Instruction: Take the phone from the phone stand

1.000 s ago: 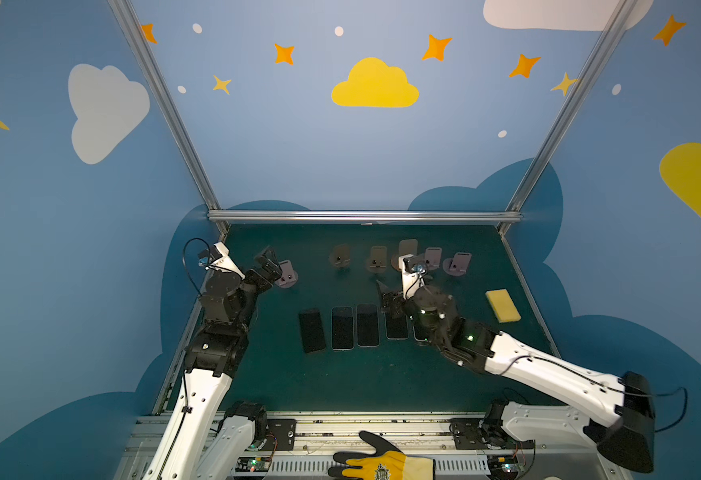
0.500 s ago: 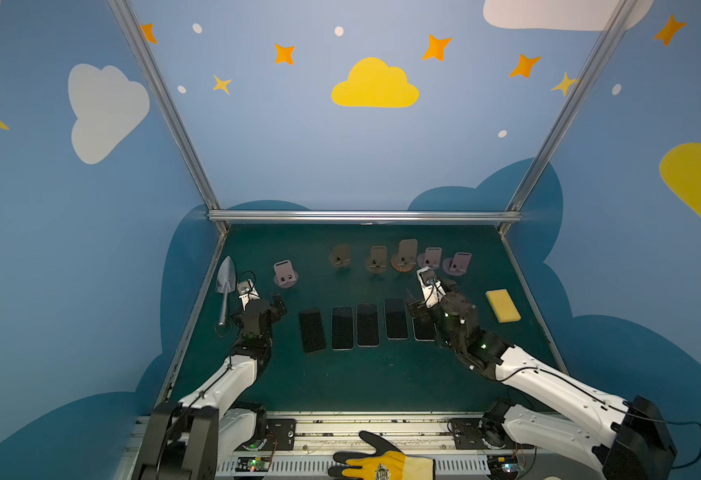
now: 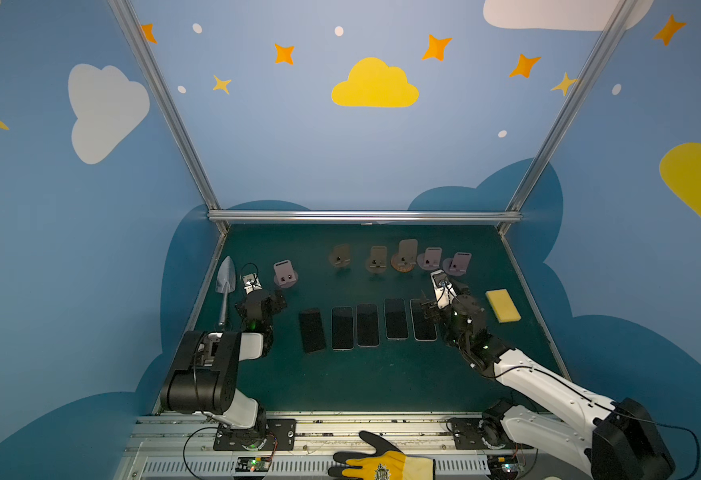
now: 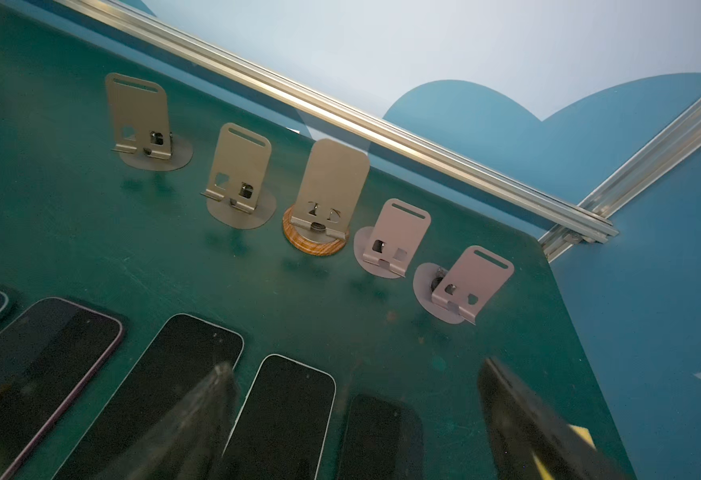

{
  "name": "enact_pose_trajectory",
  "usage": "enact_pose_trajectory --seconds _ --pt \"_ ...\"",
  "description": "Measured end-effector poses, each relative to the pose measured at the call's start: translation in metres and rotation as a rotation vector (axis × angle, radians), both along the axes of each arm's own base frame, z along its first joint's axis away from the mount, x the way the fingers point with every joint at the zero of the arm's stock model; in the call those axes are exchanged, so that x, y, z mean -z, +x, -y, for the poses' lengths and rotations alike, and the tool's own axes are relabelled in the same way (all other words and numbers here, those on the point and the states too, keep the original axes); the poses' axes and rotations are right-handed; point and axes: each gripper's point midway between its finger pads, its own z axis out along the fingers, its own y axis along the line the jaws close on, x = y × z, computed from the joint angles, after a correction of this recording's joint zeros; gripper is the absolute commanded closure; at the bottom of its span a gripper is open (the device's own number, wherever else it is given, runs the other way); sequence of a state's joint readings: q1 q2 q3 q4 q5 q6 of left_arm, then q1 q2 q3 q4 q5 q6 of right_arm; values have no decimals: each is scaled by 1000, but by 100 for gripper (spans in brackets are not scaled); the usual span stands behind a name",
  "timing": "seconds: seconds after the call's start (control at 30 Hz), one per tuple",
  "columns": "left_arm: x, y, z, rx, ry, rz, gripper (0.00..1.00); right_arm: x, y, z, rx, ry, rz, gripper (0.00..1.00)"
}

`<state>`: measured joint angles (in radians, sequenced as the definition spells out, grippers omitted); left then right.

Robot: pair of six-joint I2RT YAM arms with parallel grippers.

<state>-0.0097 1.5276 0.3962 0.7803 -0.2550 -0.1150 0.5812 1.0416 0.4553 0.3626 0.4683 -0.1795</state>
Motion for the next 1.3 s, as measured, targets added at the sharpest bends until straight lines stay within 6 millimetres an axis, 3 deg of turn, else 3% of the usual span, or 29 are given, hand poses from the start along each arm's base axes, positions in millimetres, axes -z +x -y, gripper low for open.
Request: enact_pose_trajectory --seconds 0.13,0.3,0.4,0.57,0.67,0.77,0.9,1.03,1.3 --pt "0 0 0 5 1 -2 0 30 -1 23 69 -28 -56 5" --pt "0 0 1 7 0 -2 0 41 3 48 133 7 -64 2" --pt "0 0 1 7 0 -2 0 62 12 68 177 22 -89 1" --pt "0 0 1 8 3 -3 0 100 20 75 201 -10 -155 1" --pt "0 0 1 10 4 -3 0 102 26 96 262 66 -172 2" --pt "0 0 3 14 5 -4 0 99 43 119 312 140 -151 1" --pt "1 0 3 15 6 -5 0 108 61 116 283 199 -251 1" --pt "1 0 3 15 6 -6 0 90 76 117 259 263 -248 1" --pt "1 0 3 15 6 -6 0 102 69 113 241 295 -322 2"
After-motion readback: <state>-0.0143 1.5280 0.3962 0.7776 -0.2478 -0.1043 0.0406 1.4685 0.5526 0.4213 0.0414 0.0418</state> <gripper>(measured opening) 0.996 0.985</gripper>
